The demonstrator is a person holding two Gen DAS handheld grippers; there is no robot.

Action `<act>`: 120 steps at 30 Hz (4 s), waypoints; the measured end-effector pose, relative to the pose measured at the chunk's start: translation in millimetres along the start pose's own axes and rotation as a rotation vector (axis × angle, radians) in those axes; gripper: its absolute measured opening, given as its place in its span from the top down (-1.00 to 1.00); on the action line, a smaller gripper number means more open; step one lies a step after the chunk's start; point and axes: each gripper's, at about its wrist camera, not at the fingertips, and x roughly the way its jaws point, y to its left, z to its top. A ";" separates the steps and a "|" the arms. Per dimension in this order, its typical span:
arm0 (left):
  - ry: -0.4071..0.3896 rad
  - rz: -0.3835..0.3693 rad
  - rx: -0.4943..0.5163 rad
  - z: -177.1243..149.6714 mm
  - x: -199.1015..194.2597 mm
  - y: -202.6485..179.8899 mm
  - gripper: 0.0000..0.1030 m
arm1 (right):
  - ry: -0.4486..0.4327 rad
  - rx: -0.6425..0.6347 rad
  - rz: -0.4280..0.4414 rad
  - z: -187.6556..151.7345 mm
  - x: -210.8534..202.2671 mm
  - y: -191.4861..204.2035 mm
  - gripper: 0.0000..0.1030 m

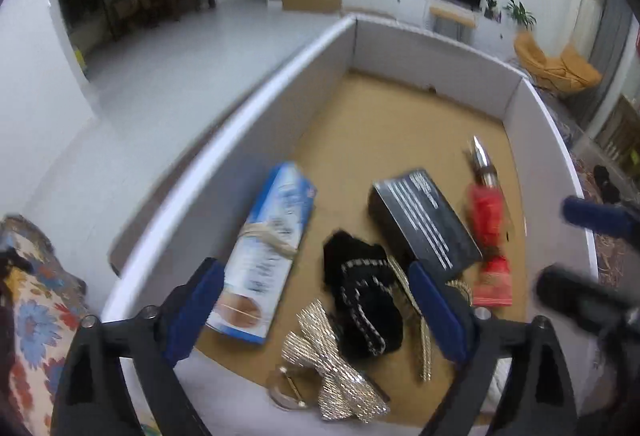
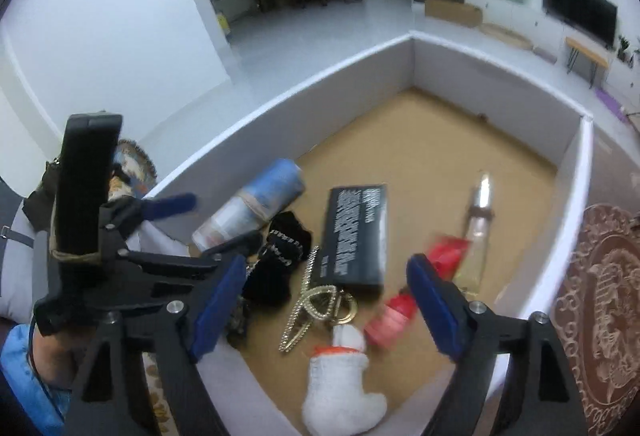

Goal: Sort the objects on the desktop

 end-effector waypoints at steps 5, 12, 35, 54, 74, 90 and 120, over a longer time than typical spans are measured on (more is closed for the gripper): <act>-0.102 0.042 -0.011 -1.9 -28.1 0.0 -0.84 | -0.204 0.033 -0.083 -9.9 -61.7 -40.4 -0.90; -0.211 0.008 -0.007 -2.3 -69.6 -34.3 -0.84 | -0.266 0.086 -0.360 -77.7 -108.3 -139.5 -1.00; -0.039 -0.370 0.467 -53.5 -38.0 -381.5 -0.84 | 0.003 0.472 -0.684 -261.4 -163.5 -371.3 -1.00; 0.025 -0.322 0.439 -42.7 70.2 -420.8 -0.88 | -0.016 0.522 -0.627 -272.7 -159.2 -383.7 -1.00; 0.016 -0.330 0.440 -37.7 78.1 -421.1 -1.00 | -0.015 0.524 -0.627 -272.6 -159.8 -383.7 -1.00; 0.011 -0.366 0.489 61.7 147.7 -473.1 -1.00 | -0.015 0.524 -0.627 -272.4 -160.0 -383.5 -1.00; -0.040 -0.328 0.433 76.9 147.8 -462.8 0.53 | -0.026 0.508 -0.484 -129.7 -106.1 -504.0 -1.00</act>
